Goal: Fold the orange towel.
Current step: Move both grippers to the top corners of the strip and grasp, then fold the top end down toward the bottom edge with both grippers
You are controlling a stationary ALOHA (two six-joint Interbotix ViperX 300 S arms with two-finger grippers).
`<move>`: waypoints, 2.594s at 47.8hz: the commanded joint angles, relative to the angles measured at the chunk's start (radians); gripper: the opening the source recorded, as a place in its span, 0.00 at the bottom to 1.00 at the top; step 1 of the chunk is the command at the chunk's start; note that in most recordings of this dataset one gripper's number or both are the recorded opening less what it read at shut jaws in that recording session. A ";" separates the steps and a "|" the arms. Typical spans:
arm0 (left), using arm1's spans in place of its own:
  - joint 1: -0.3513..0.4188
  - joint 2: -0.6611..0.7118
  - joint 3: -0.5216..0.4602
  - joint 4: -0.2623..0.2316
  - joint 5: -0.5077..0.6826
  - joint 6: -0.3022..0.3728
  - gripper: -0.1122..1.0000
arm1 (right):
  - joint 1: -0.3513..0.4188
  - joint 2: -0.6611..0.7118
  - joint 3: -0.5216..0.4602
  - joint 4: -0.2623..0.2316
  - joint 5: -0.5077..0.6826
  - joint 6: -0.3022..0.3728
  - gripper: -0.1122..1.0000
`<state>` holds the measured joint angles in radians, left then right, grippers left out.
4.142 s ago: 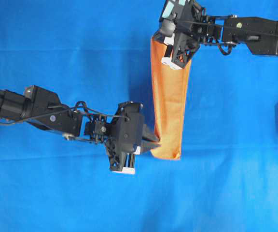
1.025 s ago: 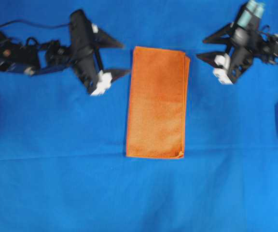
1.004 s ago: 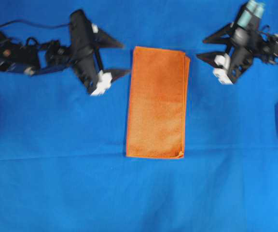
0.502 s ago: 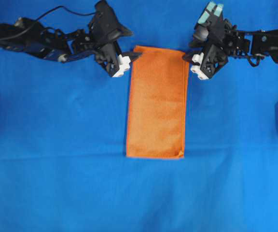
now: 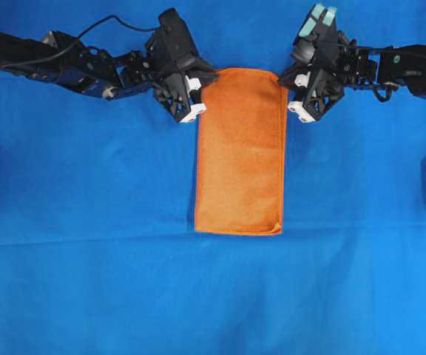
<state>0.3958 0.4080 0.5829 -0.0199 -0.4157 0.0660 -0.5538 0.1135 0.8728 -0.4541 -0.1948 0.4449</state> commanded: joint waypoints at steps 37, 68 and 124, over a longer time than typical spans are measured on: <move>-0.009 -0.158 0.006 0.000 0.084 0.117 0.12 | 0.006 -0.175 0.008 0.011 0.035 0.002 0.13; -0.146 -0.325 0.078 -0.002 0.175 0.147 0.12 | 0.207 -0.396 0.063 0.054 0.195 0.018 0.13; -0.483 -0.192 0.114 -0.009 0.144 -0.018 0.12 | 0.597 -0.156 0.038 0.092 0.195 0.275 0.13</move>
<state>-0.0874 0.2255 0.7118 -0.0261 -0.2546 0.0491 0.0399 -0.0322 0.9265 -0.3651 0.0031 0.7194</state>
